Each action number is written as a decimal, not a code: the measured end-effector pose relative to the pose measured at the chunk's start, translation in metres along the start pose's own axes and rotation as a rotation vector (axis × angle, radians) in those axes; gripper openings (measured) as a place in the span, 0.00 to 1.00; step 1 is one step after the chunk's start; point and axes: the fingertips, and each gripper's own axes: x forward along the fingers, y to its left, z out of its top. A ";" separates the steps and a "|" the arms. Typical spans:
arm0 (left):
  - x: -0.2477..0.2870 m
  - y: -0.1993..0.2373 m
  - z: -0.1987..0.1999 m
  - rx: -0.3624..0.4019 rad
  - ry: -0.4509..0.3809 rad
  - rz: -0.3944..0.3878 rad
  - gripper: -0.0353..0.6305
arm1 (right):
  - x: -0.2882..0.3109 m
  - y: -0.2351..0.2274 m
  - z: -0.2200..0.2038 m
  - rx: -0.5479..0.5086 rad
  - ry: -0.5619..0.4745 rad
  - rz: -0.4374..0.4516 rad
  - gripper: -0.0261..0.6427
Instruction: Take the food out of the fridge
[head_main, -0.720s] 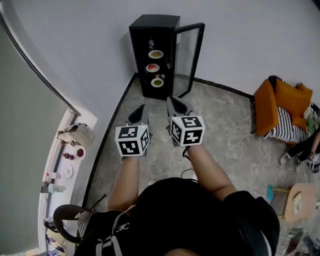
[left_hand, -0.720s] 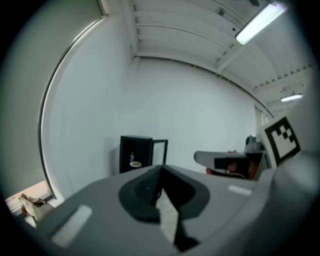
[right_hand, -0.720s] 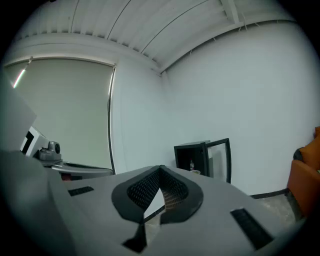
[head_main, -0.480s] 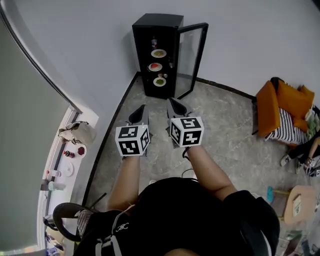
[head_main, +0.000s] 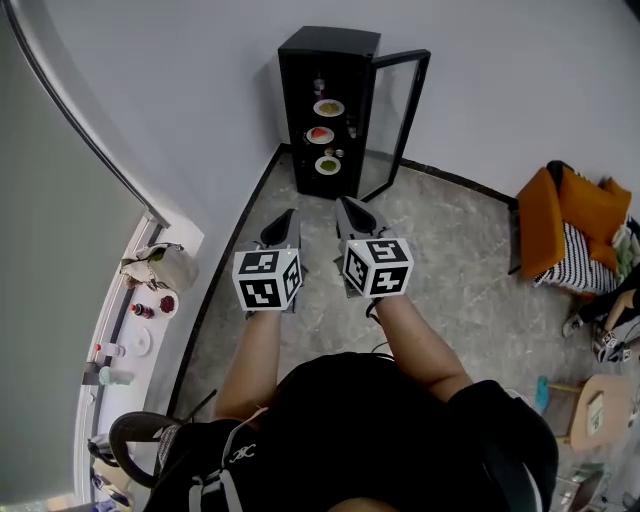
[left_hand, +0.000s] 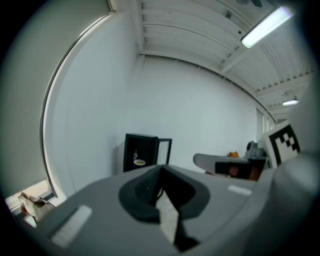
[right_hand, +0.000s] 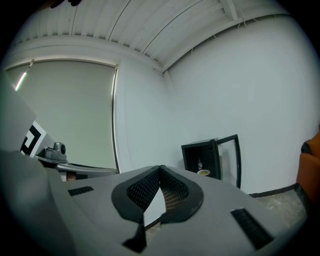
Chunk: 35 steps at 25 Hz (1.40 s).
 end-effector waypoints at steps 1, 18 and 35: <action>0.000 0.005 -0.001 -0.001 0.001 -0.003 0.05 | 0.004 0.004 -0.002 0.007 -0.002 0.008 0.04; 0.073 0.056 -0.017 -0.009 0.048 -0.048 0.05 | 0.091 -0.033 -0.023 -0.010 0.014 -0.059 0.04; 0.351 0.117 0.049 0.001 0.053 -0.039 0.05 | 0.320 -0.206 0.042 -0.112 -0.034 -0.058 0.04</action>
